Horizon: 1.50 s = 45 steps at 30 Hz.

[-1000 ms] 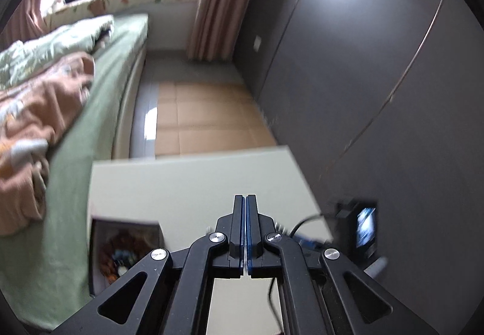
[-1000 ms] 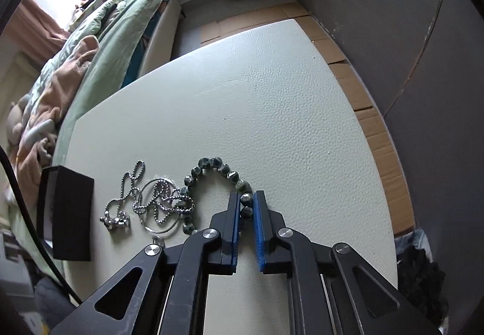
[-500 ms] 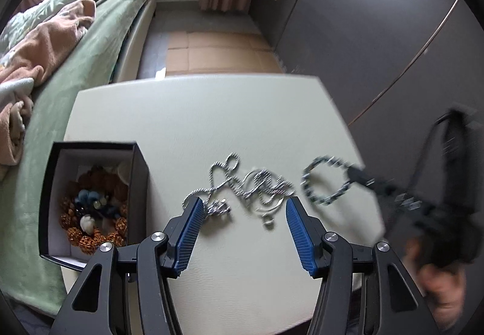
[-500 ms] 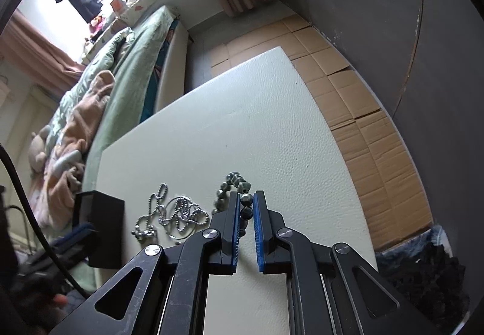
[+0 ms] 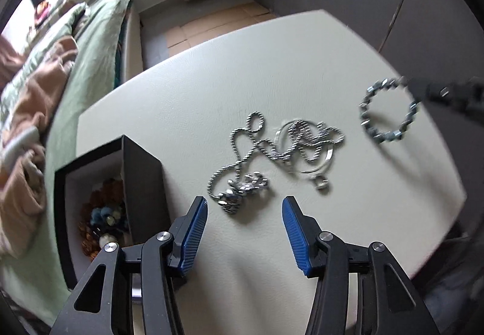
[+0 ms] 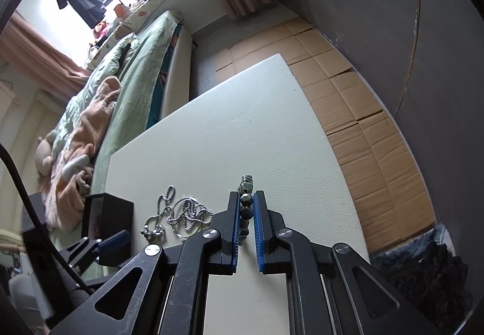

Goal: Organize jewelry

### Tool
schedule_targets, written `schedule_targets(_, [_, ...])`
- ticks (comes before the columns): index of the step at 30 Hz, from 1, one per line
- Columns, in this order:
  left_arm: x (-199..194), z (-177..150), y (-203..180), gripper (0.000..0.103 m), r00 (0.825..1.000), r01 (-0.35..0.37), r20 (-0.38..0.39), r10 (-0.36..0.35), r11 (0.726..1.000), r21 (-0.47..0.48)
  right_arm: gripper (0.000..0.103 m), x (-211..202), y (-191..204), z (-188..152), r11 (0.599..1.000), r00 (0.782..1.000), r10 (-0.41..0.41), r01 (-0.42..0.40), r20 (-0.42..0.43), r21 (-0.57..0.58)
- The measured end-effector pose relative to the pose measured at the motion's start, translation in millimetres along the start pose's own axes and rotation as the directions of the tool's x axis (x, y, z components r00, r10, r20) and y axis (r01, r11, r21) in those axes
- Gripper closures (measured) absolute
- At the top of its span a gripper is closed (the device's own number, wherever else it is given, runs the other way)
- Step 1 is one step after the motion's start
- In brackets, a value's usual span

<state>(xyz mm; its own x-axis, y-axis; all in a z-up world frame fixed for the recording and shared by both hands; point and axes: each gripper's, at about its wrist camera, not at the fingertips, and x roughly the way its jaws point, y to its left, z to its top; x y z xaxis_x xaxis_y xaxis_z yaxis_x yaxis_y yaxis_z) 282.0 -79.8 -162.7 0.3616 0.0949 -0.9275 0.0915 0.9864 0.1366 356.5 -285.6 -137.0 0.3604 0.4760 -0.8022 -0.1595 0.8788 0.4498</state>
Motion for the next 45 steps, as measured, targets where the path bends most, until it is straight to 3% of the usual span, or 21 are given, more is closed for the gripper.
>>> schedule_targets(4, [13, 6, 8, 0.064, 0.998, -0.051, -0.021, 0.051, 0.999, 0.004, 0.093, 0, 2, 0, 1.000, 1.000, 0.005, -0.005, 0.000, -0.002])
schedule_targets(10, [17, 16, 10, 0.064, 0.999, -0.043, -0.004, 0.043, 0.998, 0.038, 0.093, -5, -5, 1, 0.999, 0.999, 0.041, -0.041, 0.014, 0.024])
schedule_targets(22, [14, 20, -5, 0.064, 0.998, -0.064, -0.002, 0.066, 0.969, 0.240, 0.093, -5, 3, 1, 0.998, 0.998, 0.056, -0.056, 0.012, 0.006])
schedule_targets(28, [-2, 25, -11, 0.064, 1.000, -0.011, 0.007, 0.009, 0.970, 0.242, 0.093, -6, 2, 2, 0.998, 0.998, 0.059, -0.059, 0.013, 0.001])
schedule_targets(32, [17, 32, -11, 0.064, 0.994, 0.052, -0.102, -0.026, 0.963, 0.264, 0.093, -5, 2, 1, 0.998, 0.998, 0.061, -0.061, 0.004, -0.003])
schedule_targets(34, [24, 35, -7, 0.064, 0.990, 0.049, -0.141, -0.013, 0.964, 0.262, 0.093, -5, 2, 1, 0.998, 0.998, 0.061, -0.061, 0.003, -0.003])
schedule_targets(38, [30, 39, 2, 0.064, 0.983, 0.084, -0.177, -0.040, 0.965, 0.249, 0.093, -6, 2, 0, 0.998, 0.998, 0.062, -0.062, 0.009, -0.001])
schedule_targets(39, [30, 41, 4, 0.066, 0.982, 0.091, -0.182, -0.047, 0.966, 0.243, 0.093, -6, 2, 1, 0.998, 0.998, 0.062, -0.062, 0.010, -0.001])
schedule_targets(40, [30, 41, 3, 0.076, 0.979, 0.114, -0.190, -0.068, 0.964, 0.241, 0.093, -7, 2, 1, 0.998, 0.998, 0.063, -0.063, 0.010, -0.002])
schedule_targets(42, [32, 42, 6, 0.088, 0.973, 0.153, -0.207, -0.106, 0.963, 0.224, 0.093, -6, 3, 1, 0.998, 0.998, 0.066, -0.066, 0.008, -0.005])
schedule_targets(45, [31, 42, 8, 0.090, 0.973, 0.156, -0.198, -0.116, 0.968, 0.198, 0.093, -5, 5, 0, 0.998, 0.998, 0.068, -0.068, 0.005, -0.011])
